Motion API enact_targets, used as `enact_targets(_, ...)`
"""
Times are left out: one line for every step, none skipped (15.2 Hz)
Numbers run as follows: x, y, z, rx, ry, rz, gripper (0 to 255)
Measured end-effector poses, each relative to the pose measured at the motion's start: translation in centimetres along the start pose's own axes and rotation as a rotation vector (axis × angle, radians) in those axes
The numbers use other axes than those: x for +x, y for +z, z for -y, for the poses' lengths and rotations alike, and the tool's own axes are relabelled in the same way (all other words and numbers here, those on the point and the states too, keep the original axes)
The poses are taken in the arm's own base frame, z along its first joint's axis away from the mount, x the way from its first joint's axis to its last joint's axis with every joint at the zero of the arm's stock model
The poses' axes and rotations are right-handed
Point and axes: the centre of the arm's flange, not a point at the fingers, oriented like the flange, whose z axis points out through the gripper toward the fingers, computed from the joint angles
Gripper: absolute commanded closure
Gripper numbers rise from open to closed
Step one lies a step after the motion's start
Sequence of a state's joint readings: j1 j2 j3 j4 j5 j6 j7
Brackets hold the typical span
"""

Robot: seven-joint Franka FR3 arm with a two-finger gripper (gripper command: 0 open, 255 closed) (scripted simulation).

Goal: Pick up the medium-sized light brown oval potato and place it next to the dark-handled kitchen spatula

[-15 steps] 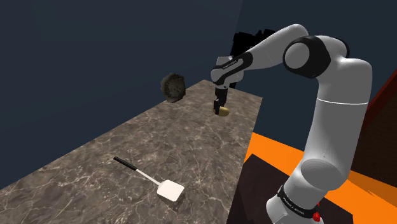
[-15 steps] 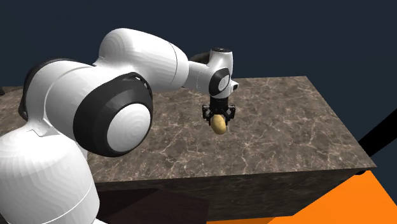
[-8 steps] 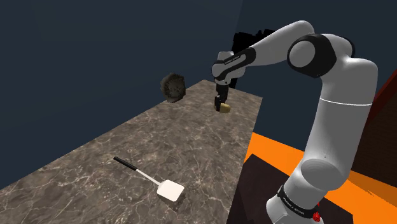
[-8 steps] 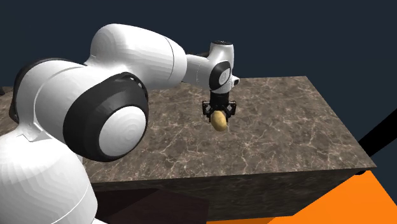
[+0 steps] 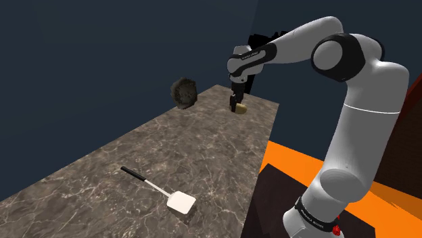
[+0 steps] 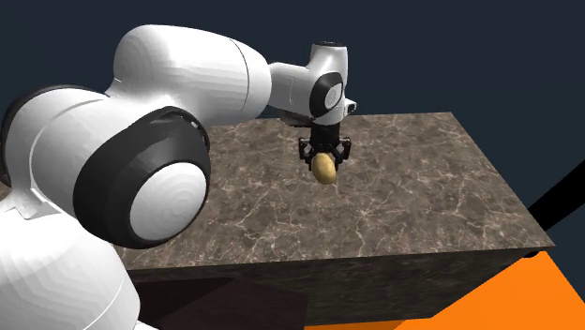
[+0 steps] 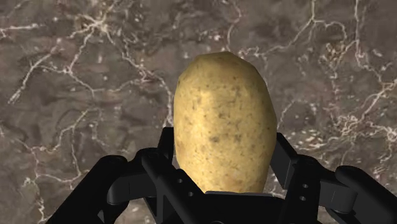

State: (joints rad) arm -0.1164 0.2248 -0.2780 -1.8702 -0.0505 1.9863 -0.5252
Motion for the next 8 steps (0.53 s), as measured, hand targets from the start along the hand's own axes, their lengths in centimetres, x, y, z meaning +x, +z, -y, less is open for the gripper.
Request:
enact_targets(-0.1,-0.5,-0.1,0.0,0.0,0.0,255)
enact_targets(-0.1,-1.0,-0.2,0.0,0.0,0.0,255)
enact_targets(-0.1,-1.6,-0.1,0.0,0.0,0.0,255)
enact_targets(-0.2,-2.2,-0.2,0.0,0.0,0.0,255)
enact_targets(-0.3,-2.7,-0.1,0.0,0.0,0.0,255)
enact_targets(-0.4,-3.3,-0.1,0.0,0.0,0.0,255)
enact_targets(-0.6,-3.7,-0.1,0.0,0.0,0.0,255)
enact_targets(-0.6,-4.3,-0.2,0.0,0.0,0.0,255)
